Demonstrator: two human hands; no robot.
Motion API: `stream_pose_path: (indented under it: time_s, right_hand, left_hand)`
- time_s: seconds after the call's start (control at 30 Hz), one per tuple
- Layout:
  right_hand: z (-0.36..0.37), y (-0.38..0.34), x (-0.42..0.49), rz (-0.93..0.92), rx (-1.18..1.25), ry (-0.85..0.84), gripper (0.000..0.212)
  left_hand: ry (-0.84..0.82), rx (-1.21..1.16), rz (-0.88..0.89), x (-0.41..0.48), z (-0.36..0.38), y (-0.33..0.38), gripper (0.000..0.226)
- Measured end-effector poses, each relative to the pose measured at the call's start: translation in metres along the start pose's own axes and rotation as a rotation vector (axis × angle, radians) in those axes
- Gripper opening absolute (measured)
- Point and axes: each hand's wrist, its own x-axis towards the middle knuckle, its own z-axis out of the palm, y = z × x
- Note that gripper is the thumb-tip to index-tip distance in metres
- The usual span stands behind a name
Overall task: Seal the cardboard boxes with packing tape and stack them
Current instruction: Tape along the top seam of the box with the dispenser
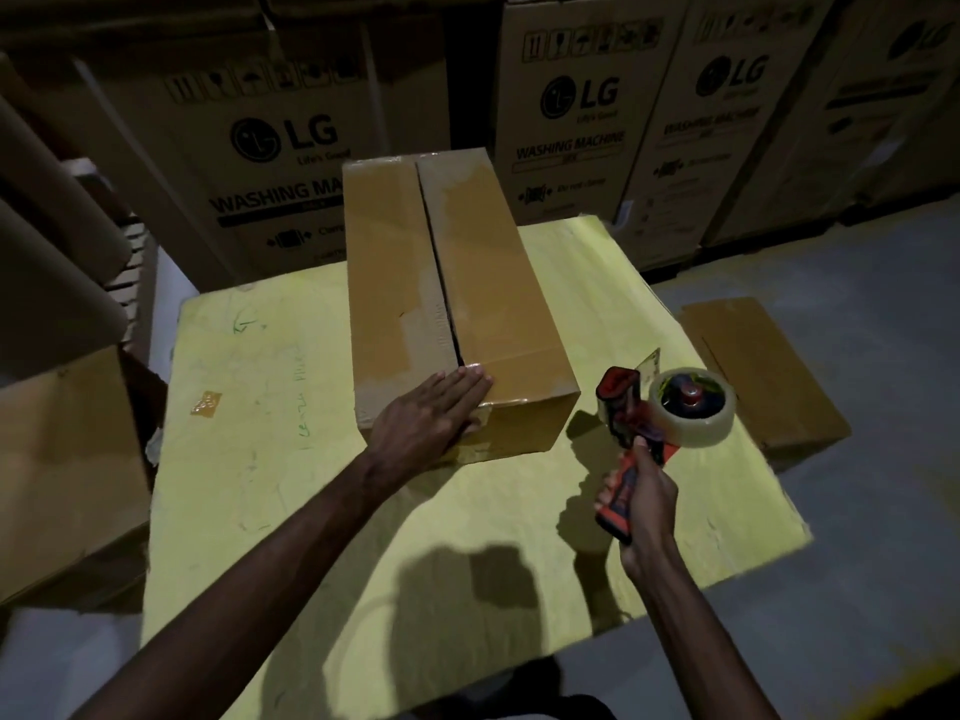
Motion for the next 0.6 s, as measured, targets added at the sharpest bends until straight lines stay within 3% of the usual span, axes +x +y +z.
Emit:
stream_pose_path:
  time_s: [0.2,0.27,0.37,0.43,0.53,0.6]
  right_hand:
    - [0.011,-0.014,0.029,-0.059,-0.039,-0.096,0.025]
    - [0.023,-0.02,0.038,-0.102,-0.049,-0.119,0.013]
    - [0.045,-0.029,0.053,-0.2,-0.139,-0.106,0.017]
    - [0.061,-0.033,0.058,-0.224,-0.203,-0.079,0.026]
    - [0.076,-0.034,0.064,-0.198,-0.229,-0.082,0.069]
    - [0.08,-0.031,0.068,-0.172,-0.215,-0.089,0.078]
  left_hand:
    - [-0.025,0.163,-0.018,-0.007,0.008,-0.006,0.076]
    - [0.004,0.271,-0.042,-0.008,0.009,-0.003,0.078]
    - [0.081,0.331,-0.099,-0.008,0.003,0.012,0.084]
    - [0.157,0.252,-0.306,-0.01,-0.003,0.025,0.085]
    - [0.303,0.052,-0.934,-0.019,-0.004,0.045,0.099]
    - [0.38,-0.124,-1.119,-0.023,-0.002,0.052,0.108]
